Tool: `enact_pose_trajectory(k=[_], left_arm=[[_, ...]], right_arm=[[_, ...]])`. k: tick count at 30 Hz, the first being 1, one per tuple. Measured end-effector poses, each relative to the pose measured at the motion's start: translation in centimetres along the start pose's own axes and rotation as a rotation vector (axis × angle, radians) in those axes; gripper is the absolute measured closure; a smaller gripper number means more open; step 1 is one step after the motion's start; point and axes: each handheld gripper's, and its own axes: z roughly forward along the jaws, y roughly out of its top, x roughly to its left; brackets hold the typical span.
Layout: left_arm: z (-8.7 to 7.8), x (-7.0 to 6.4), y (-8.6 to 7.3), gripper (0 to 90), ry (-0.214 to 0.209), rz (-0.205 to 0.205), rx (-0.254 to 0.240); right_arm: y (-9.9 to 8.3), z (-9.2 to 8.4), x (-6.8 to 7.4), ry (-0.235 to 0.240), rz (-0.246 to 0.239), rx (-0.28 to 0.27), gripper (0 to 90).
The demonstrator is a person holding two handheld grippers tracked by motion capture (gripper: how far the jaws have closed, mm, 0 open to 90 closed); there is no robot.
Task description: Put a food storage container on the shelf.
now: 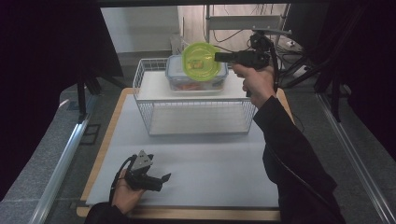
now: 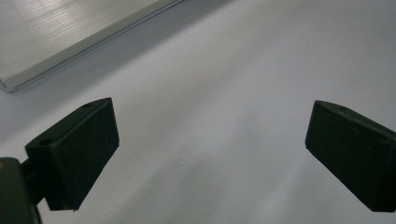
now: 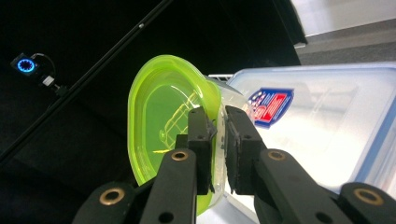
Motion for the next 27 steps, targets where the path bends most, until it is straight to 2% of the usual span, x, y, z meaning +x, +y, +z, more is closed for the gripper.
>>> enact_pose_trajectory(k=[7, 17, 27], left_arm=[[0.0, 0.0, 0.0, 2.6, -0.005, -0.002, -0.001], [0.0, 0.0, 0.0, 2.6, -0.014, -0.006, -0.002], [0.1, 0.0, 0.0, 2.6, -0.020, -0.008, -0.002]], right_arm=[[1.3, 1.1, -0.1, -0.045, 0.002, -0.002, 81.8], [2.7, 2.4, -0.9, -0.109, 0.038, 0.002, 81.7], [3.2, 3.5, -1.6, -0.128, 0.074, 0.025, 81.6]])
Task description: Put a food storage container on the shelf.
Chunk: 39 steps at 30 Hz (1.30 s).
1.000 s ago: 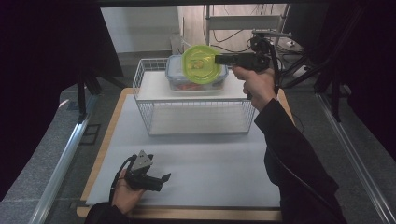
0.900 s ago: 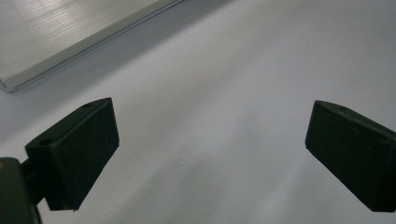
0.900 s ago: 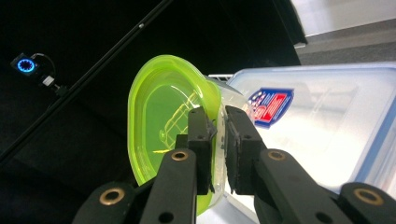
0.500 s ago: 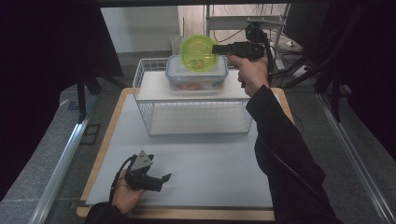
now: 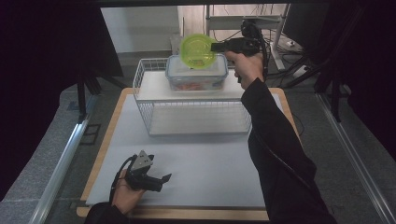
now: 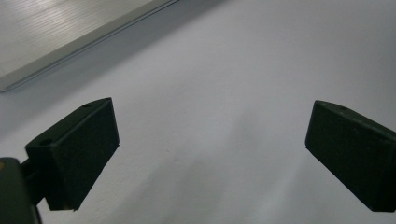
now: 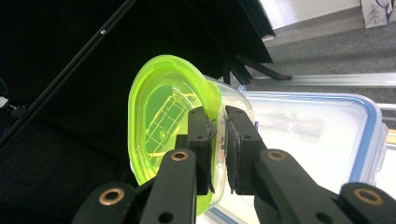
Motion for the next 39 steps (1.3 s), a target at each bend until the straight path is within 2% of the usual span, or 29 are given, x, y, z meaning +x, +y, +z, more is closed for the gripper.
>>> enact_pose_trajectory(k=[4, 8, 18, 26, 39], left_arm=[[0.0, 0.0, 0.0, 2.6, -0.002, 0.001, 0.003], [0.1, -0.1, 0.0, 2.6, -0.007, 0.003, 0.005], [0.1, -0.1, 0.0, 2.6, -0.011, 0.004, 0.009], [0.2, -0.1, 0.0, 2.6, -0.014, 0.005, 0.012], [0.3, -0.1, 0.0, 2.6, -0.013, 0.005, 0.022]], right_arm=[[0.2, 0.2, -0.1, -0.012, 0.022, 0.000, 81.3], [0.4, 0.4, 0.0, -0.030, 0.010, -0.010, 80.3], [0.6, 1.1, -0.4, -0.053, 0.013, -0.031, 74.2], [0.5, 1.6, -0.7, -0.051, 0.033, -0.032, 69.4], [0.1, 1.8, -0.5, -0.038, 0.031, 0.000, 63.4]])
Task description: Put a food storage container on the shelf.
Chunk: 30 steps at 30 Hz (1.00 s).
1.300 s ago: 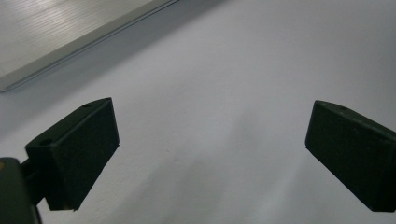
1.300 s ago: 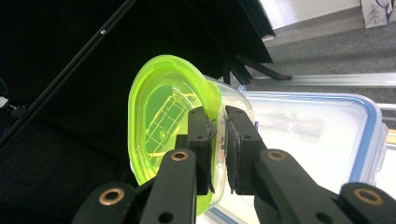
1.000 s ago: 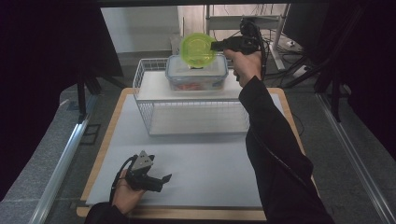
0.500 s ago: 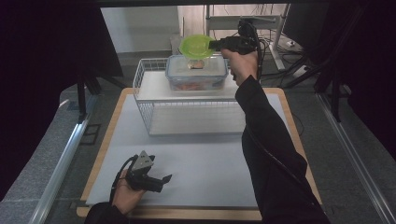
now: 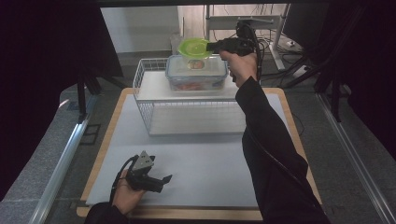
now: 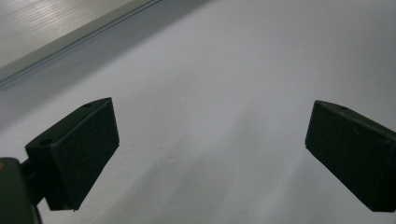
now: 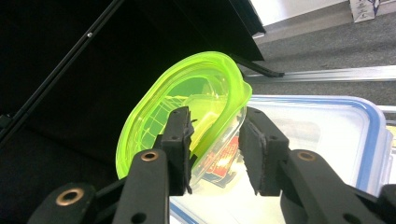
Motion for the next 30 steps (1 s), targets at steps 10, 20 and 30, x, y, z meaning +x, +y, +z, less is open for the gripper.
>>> enact_pose_trajectory(k=[10, 20, 30], left_arm=[[0.0, 0.0, 0.0, 2.6, 0.000, -0.001, -0.001], [-0.1, 0.1, 0.1, 2.7, -0.003, -0.013, -0.012], [-0.2, 0.2, 0.1, 2.5, -0.014, -0.031, -0.028]], right_arm=[[0.0, -0.2, 0.2, -0.011, -0.052, -0.028, 43.3], [-1.4, -1.5, 0.0, 0.012, -0.201, -0.015, 22.9], [-3.8, -3.2, -0.6, 0.017, -0.315, -0.031, 16.3]])
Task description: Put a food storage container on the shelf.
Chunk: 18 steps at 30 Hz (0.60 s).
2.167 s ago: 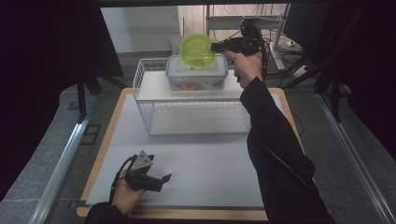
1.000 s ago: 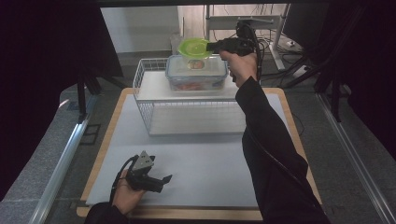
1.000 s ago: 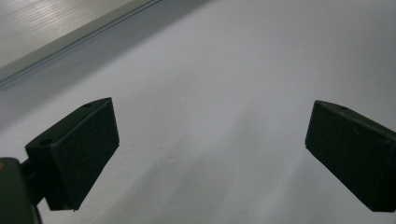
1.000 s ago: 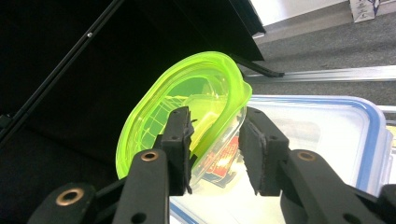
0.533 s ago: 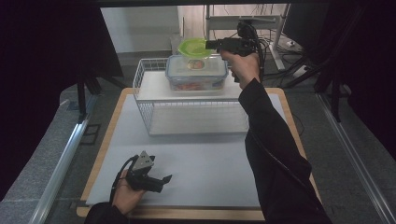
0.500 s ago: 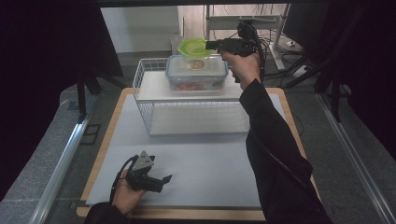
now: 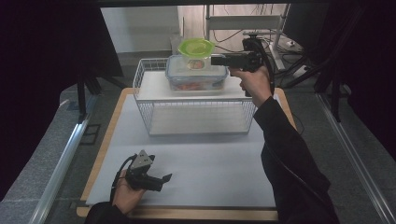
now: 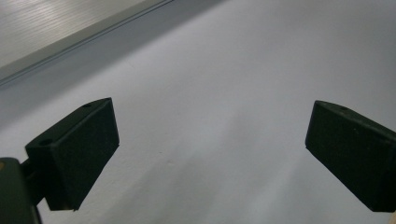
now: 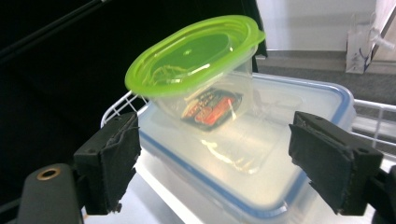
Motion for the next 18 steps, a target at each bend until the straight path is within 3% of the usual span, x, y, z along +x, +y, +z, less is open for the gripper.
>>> enact_pose_trajectory(k=[18], left_arm=[[-0.1, 0.0, 0.1, 1.8, -0.024, -0.018, -0.035]], right_arm=[[-4.4, -3.0, 1.8, -0.017, -0.157, 0.004, 11.3]])
